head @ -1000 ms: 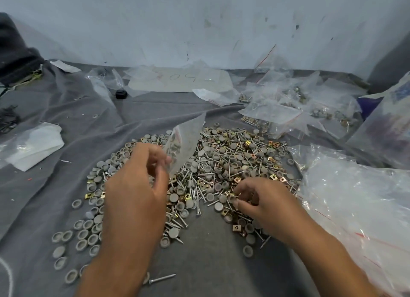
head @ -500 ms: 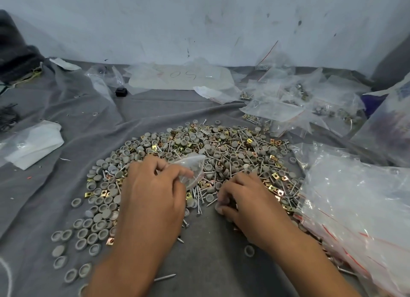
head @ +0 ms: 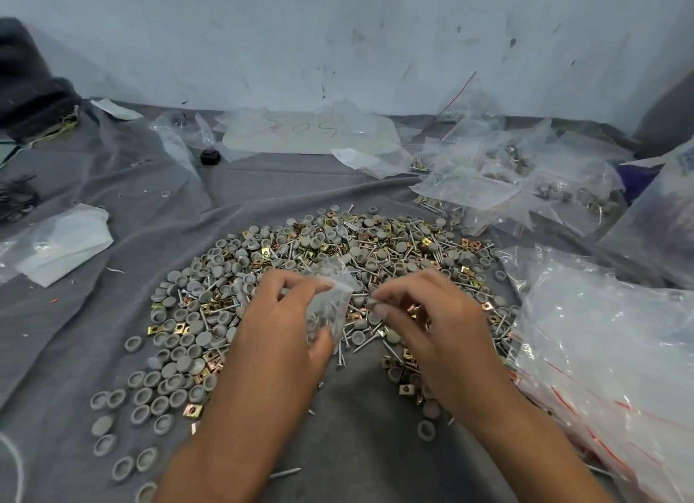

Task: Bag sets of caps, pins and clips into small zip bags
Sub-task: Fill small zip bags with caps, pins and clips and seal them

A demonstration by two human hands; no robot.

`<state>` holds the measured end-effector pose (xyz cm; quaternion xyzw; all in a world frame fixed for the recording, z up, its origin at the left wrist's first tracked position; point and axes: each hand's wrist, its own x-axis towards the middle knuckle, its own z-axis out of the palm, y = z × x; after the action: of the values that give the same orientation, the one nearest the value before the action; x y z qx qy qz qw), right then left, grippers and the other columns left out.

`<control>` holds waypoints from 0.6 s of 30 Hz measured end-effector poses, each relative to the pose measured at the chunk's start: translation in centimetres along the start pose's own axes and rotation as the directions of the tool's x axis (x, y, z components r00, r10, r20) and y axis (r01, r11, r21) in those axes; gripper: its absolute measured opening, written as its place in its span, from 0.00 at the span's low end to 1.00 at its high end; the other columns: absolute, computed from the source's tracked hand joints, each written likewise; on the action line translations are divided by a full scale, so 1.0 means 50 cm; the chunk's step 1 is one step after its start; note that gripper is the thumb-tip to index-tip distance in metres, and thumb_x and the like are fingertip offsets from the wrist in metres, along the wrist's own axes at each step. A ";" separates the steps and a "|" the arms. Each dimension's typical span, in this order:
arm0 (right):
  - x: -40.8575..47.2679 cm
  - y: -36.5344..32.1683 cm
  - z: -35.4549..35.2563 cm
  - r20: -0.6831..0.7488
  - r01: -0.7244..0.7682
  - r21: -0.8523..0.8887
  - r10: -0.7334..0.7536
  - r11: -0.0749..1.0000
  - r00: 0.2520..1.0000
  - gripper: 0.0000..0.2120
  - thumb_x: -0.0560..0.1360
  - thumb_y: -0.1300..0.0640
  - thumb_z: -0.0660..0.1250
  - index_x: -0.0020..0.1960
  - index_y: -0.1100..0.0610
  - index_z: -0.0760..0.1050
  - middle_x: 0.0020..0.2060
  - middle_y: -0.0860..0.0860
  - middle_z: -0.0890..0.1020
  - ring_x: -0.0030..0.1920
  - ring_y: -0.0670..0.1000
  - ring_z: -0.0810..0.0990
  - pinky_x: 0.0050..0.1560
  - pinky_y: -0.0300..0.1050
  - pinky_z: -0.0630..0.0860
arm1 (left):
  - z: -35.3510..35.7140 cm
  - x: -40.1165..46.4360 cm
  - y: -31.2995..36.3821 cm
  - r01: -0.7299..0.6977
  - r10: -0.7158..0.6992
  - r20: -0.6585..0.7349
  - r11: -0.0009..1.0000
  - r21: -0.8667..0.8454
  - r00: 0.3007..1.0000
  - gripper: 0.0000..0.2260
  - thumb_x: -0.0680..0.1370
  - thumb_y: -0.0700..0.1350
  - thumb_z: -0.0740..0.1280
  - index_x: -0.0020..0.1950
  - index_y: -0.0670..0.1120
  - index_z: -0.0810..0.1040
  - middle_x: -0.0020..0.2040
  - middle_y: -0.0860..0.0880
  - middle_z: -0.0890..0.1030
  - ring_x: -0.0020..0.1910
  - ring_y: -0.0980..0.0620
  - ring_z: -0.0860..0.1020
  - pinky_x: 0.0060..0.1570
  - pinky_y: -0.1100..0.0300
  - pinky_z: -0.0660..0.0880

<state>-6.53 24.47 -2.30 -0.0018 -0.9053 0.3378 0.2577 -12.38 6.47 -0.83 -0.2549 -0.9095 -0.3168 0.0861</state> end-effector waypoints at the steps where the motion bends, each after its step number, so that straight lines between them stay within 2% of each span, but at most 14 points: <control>1: 0.002 -0.007 0.000 -0.101 0.067 0.025 -0.064 0.997 0.993 0.04 0.79 0.53 0.70 0.52 0.49 0.81 0.47 0.41 0.78 0.49 0.37 0.76 0.49 0.27 0.69 | 0.000 0.000 0.001 -0.011 0.011 0.009 1.000 -0.003 1.000 0.20 0.72 0.44 0.75 0.63 0.53 0.79 0.54 0.61 0.67 0.48 0.69 0.70 0.42 0.74 0.64; 3: 0.002 -0.022 0.005 -0.219 0.178 0.026 -0.168 0.984 0.961 0.05 0.79 0.55 0.71 0.53 0.54 0.82 0.48 0.45 0.79 0.50 0.38 0.76 0.51 0.27 0.69 | 0.001 0.000 0.004 -0.027 0.028 0.022 0.999 -0.018 0.999 0.21 0.71 0.45 0.76 0.63 0.54 0.79 0.54 0.63 0.65 0.49 0.71 0.69 0.43 0.76 0.64; 6: -0.003 -0.036 0.020 -0.215 0.278 -0.029 -0.277 0.960 0.936 0.06 0.79 0.58 0.72 0.54 0.57 0.83 0.47 0.50 0.79 0.48 0.46 0.78 0.51 0.33 0.73 | 0.002 0.001 0.008 -0.046 0.047 0.036 0.998 -0.043 0.998 0.20 0.71 0.48 0.76 0.62 0.54 0.79 0.53 0.65 0.63 0.51 0.73 0.68 0.44 0.77 0.65; 9: -0.006 -0.041 0.024 -0.207 0.254 -0.031 -0.255 0.967 0.945 0.12 0.76 0.59 0.75 0.59 0.57 0.81 0.48 0.48 0.81 0.49 0.44 0.79 0.53 0.34 0.75 | 0.001 0.001 0.008 -0.060 0.063 0.033 0.996 -0.071 0.997 0.20 0.70 0.50 0.75 0.62 0.52 0.80 0.54 0.63 0.65 0.52 0.74 0.68 0.49 0.81 0.63; 11: -0.006 -0.044 0.019 -0.300 0.236 0.005 -0.224 0.972 0.927 0.11 0.74 0.59 0.76 0.55 0.57 0.81 0.46 0.47 0.83 0.48 0.42 0.80 0.52 0.31 0.73 | 0.000 -0.001 0.007 -0.055 0.058 0.036 0.996 -0.075 0.998 0.21 0.71 0.52 0.74 0.63 0.52 0.80 0.54 0.63 0.64 0.51 0.75 0.67 0.49 0.82 0.62; 13: -0.004 -0.048 0.019 -0.344 0.271 0.004 -0.254 0.962 0.904 0.06 0.75 0.60 0.77 0.50 0.58 0.82 0.46 0.47 0.84 0.48 0.45 0.82 0.51 0.35 0.76 | -0.001 -0.002 0.007 -0.053 0.056 0.039 0.996 -0.078 0.998 0.22 0.71 0.54 0.72 0.64 0.52 0.79 0.54 0.64 0.63 0.51 0.74 0.68 0.49 0.82 0.62; 15: -0.002 -0.052 0.022 -0.295 0.316 -0.022 -0.309 0.948 0.904 0.04 0.76 0.58 0.75 0.49 0.58 0.83 0.48 0.47 0.85 0.50 0.47 0.82 0.52 0.41 0.77 | -0.003 -0.002 0.011 -0.057 0.061 0.047 0.995 -0.079 0.997 0.21 0.71 0.54 0.71 0.63 0.53 0.79 0.54 0.65 0.64 0.53 0.74 0.67 0.49 0.81 0.63; 18: 0.005 -0.047 0.021 -0.236 0.250 0.007 -0.241 0.968 0.941 0.05 0.78 0.53 0.72 0.50 0.55 0.83 0.50 0.45 0.84 0.53 0.45 0.80 0.55 0.38 0.75 | -0.011 0.000 0.013 -0.049 0.051 0.018 0.996 -0.077 0.999 0.20 0.71 0.53 0.71 0.62 0.53 0.80 0.55 0.62 0.68 0.54 0.73 0.68 0.49 0.82 0.63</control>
<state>-6.82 22.05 -1.41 0.0759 -0.8554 0.3169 0.4025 -12.05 6.55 -0.03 -0.2840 -0.8909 -0.3464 0.0750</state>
